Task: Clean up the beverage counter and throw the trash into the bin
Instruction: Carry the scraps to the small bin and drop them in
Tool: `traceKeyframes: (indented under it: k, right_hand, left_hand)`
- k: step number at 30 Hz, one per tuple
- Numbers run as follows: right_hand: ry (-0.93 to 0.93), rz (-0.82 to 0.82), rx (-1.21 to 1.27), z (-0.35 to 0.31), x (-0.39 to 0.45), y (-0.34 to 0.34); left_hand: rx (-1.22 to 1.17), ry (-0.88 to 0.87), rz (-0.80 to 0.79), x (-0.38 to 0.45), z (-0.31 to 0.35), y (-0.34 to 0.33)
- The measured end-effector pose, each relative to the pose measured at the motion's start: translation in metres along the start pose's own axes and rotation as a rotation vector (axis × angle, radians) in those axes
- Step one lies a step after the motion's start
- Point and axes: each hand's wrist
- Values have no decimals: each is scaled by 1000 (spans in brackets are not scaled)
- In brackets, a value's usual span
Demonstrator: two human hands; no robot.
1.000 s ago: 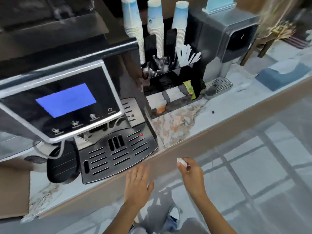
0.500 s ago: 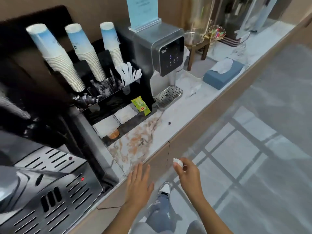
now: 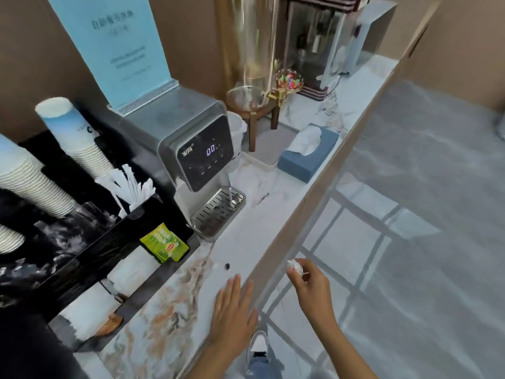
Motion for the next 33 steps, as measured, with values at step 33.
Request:
traceKeyframes:
  k: [33]
  right_hand:
    - [129,-315,6,-76,381,55]
  left_hand:
    - [-88,363,100,319,67,86]
Point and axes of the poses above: each hand's wrist, its own x-axis towards the middle knuckle, its own y-axis out of the back of the hand, z = x × y, and after that the axes turned 5 degrees about -y, right-handed
